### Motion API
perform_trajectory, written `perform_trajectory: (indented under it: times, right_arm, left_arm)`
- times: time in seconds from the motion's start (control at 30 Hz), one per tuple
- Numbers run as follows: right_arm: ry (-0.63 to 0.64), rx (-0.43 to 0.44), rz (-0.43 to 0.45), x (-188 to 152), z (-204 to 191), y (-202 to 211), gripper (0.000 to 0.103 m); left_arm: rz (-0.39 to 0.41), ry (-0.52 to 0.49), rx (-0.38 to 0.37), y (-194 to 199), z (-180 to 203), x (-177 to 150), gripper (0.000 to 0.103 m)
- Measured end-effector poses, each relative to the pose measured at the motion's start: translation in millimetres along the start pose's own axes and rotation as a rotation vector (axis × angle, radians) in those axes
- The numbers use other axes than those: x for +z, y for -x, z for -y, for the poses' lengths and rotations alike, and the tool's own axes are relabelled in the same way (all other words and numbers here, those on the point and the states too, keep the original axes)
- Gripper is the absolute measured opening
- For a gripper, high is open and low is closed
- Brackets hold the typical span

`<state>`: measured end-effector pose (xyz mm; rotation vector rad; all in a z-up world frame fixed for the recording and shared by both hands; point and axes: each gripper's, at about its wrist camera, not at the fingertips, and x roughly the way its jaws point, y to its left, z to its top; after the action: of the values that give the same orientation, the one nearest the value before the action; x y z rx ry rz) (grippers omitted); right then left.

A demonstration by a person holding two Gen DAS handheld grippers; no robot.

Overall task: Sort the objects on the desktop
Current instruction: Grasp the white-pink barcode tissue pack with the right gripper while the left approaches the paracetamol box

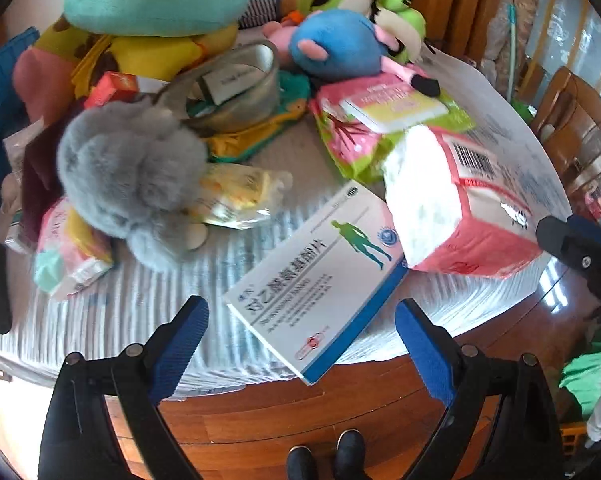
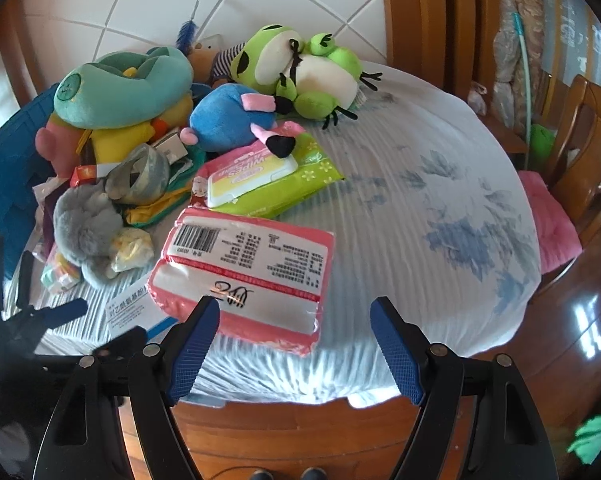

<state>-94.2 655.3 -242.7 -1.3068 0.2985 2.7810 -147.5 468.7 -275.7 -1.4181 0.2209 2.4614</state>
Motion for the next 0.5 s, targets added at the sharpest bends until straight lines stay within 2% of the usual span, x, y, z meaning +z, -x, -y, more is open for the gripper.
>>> perform_trajectory:
  times: [0.07, 0.13, 0.2, 0.33, 0.5]
  right_arm:
    - [0.003, 0.002, 0.011, -2.5, 2.2, -1.6, 0.081]
    - [0.005, 0.001, 0.019, -3.3, 4.0, -4.7, 0.088]
    - [0.015, 0.013, 0.024, -4.1, 4.4, -10.9, 0.089]
    - [0.047, 0.032, 0.015, -6.2, 0.4, -28.5, 0.100]
    - [0.073, 0.059, 0.017, 1.4, -3.4, -51.6, 0.100]
  left_arm:
    - [-0.002, -0.005, 0.003, -7.5, 2.0, -0.7, 0.096]
    - [-0.004, -0.003, 0.020, -15.5, 2.0, -1.8, 0.096]
    - [0.002, 0.005, 0.027, -21.6, 0.5, -2.5, 0.098]
    - [0.031, 0.050, 0.029, -28.8, -9.4, -0.4, 0.101]
    - [0.063, 0.080, 0.043, -31.9, -20.1, 11.4, 0.093]
